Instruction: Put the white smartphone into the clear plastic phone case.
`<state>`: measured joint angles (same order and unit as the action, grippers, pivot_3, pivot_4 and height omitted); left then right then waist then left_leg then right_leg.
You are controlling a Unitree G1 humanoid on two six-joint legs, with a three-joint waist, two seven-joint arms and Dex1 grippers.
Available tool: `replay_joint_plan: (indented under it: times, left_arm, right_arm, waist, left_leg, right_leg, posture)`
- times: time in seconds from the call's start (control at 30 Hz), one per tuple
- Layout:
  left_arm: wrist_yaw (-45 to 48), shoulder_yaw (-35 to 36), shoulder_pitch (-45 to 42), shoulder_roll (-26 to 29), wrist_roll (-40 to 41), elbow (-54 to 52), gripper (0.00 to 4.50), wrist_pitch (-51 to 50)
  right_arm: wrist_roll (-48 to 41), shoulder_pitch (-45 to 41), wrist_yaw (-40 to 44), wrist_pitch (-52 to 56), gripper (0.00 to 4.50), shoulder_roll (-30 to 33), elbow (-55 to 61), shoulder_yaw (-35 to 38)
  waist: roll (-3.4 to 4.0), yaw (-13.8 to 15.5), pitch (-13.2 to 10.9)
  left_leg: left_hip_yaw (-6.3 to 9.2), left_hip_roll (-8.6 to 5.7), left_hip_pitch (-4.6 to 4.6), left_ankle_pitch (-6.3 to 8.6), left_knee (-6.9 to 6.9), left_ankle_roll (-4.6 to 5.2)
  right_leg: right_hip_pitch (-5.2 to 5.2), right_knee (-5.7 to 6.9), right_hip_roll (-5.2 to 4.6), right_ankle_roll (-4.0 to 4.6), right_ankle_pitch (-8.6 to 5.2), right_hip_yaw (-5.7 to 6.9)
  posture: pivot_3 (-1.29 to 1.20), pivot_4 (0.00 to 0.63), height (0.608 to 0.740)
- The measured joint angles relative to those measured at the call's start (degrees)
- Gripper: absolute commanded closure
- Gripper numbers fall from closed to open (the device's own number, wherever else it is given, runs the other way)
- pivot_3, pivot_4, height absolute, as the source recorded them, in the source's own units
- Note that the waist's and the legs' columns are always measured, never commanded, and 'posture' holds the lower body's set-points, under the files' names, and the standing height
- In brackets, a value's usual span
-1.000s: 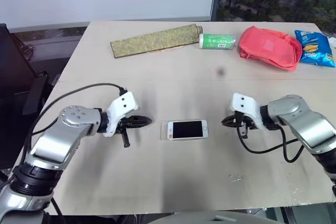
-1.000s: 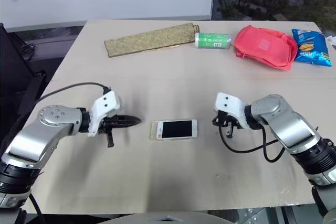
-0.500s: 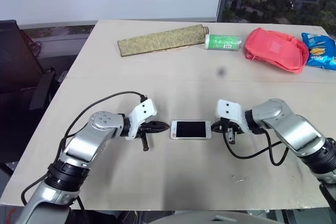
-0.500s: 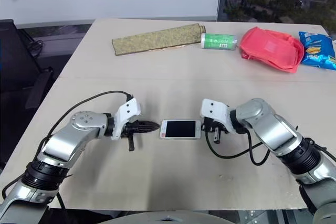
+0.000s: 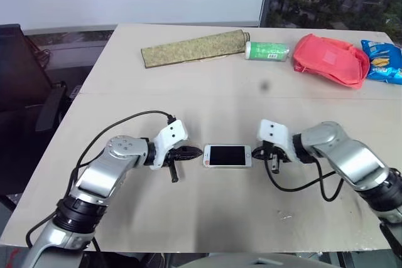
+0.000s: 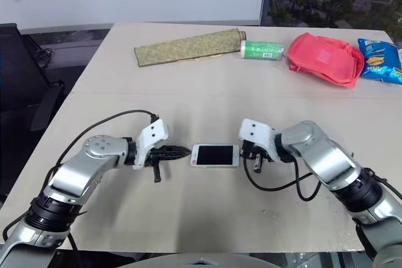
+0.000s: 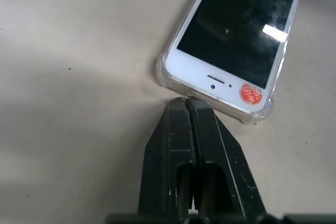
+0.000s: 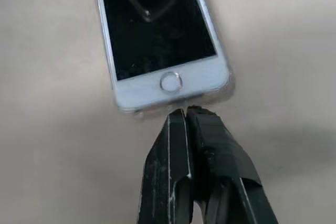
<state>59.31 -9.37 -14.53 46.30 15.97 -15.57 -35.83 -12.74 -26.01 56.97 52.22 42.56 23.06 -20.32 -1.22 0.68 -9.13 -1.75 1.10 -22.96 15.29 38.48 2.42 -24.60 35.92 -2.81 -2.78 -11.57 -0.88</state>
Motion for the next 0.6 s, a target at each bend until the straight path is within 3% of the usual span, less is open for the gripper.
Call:
replay_joint_plan:
  times: [0.1,0.2,0.27,0.4,0.6]
  left_arm:
    - [0.4,1.5,-3.0,0.2,3.0,-3.2,4.5,-3.2]
    - [0.7,0.2,-7.0,-0.5,4.9,-7.2,4.5,-5.4]
    - [0.7,-2.6,-7.6,-1.0,4.4,-8.5,4.5,-5.8]
    - [-1.9,-7.1,-7.0,-8.1,4.9,-8.6,4.5,-6.6]
    - [-4.9,-10.3,-3.7,-8.4,0.4,-5.1,4.5,-1.9]
  right_arm:
    - [-2.2,4.2,0.3,-7.1,4.45,-0.4,-1.8,6.5]
    - [-5.8,8.6,1.2,-15.5,4.45,-5.2,-4.3,10.5]
    - [-6.5,10.8,1.8,-19.2,4.45,-6.9,-6.4,10.6]
    - [-8.3,14.0,2.6,-26.5,4.45,-12.6,-11.8,11.9]
    - [-9.6,16.5,4.0,-35.3,4.45,-17.2,-18.5,12.3]
  waist:
    - [-0.06,0.1,0.0]
    - [-0.06,0.0,0.0]
    - [-0.06,-0.2,0.0]
    - [-0.07,-0.3,0.0]
    - [-0.05,-1.0,0.0]
  left_leg:
    - [0.07,0.0,-0.01,0.0,-0.01,0.0]
    - [0.05,-0.02,0.04,0.0,0.0,0.0]
    - [-0.02,-0.12,0.07,0.0,0.0,0.0]
    - [-0.04,-0.1,0.06,0.0,0.05,0.0]
    - [0.01,-0.03,0.17,-0.01,0.05,-0.01]
  right_leg:
    - [0.02,-0.01,0.03,-0.01,0.0,0.06]
    - [0.06,0.02,0.09,-0.1,0.05,0.0]
    - [0.07,0.02,0.1,-0.19,0.1,-0.07]
    - [0.06,0.05,0.12,-0.21,0.12,-0.1]
    - [0.08,0.15,0.21,-0.15,0.1,-0.09]
  posture:
    - [0.0,0.15,0.74]
    - [0.0,0.15,0.74]
    - [0.0,0.15,0.74]
    - [0.0,0.15,0.74]
    - [0.0,0.15,0.74]
